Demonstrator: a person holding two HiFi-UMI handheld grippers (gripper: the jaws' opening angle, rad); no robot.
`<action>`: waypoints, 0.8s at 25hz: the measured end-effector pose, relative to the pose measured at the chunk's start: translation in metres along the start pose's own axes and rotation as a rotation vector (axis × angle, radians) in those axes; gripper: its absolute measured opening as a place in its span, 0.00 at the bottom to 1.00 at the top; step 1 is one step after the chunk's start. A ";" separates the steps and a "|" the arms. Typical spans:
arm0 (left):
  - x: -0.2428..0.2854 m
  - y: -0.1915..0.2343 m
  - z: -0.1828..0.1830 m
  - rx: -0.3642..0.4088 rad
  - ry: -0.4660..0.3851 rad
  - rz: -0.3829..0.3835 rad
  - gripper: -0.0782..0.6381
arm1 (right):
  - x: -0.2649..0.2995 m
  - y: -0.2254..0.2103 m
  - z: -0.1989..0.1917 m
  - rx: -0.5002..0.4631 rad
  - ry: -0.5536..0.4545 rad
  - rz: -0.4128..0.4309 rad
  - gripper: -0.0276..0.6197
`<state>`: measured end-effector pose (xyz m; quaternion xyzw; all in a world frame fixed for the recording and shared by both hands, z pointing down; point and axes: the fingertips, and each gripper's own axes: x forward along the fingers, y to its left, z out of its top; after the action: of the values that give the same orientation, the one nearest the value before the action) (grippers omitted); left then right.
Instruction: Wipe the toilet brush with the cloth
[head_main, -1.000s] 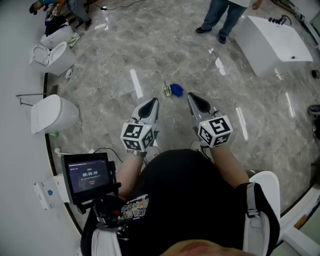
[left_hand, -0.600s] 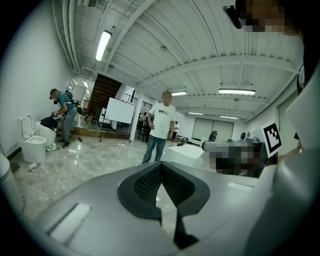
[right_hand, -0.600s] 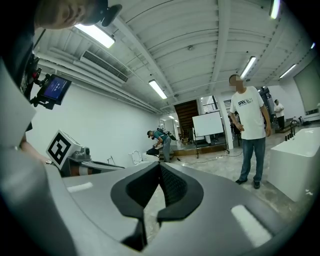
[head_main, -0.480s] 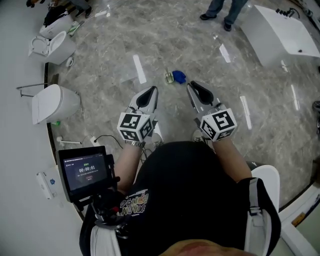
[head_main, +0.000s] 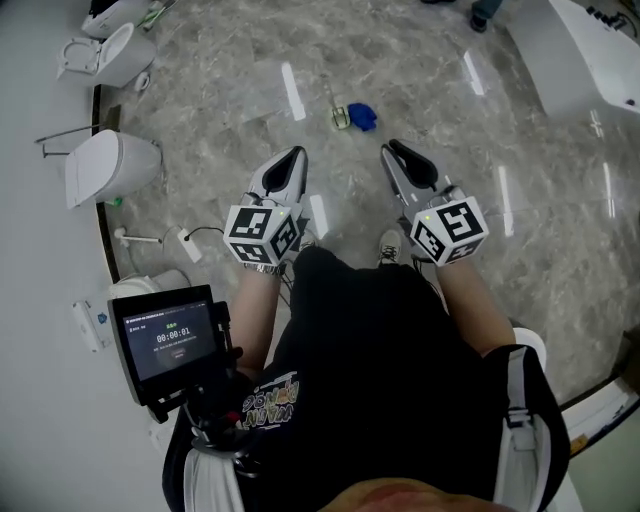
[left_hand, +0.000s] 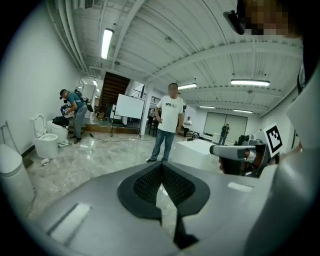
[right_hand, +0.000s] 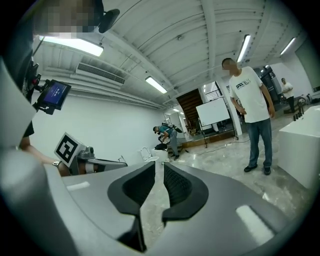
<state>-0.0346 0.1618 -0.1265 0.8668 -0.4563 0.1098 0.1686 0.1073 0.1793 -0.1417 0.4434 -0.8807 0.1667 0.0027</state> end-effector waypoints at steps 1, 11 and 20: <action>-0.001 0.002 -0.001 0.003 0.004 0.008 0.12 | 0.002 -0.001 -0.003 0.008 0.009 0.006 0.13; 0.018 0.028 -0.007 0.095 0.005 -0.018 0.13 | 0.023 -0.004 -0.012 0.029 0.028 -0.032 0.14; 0.116 0.158 -0.012 0.183 0.038 -0.184 0.13 | 0.169 -0.028 -0.016 0.011 0.064 -0.162 0.17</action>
<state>-0.1010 -0.0042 -0.0451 0.9145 -0.3596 0.1515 0.1066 0.0246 0.0364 -0.0928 0.5079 -0.8404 0.1847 0.0417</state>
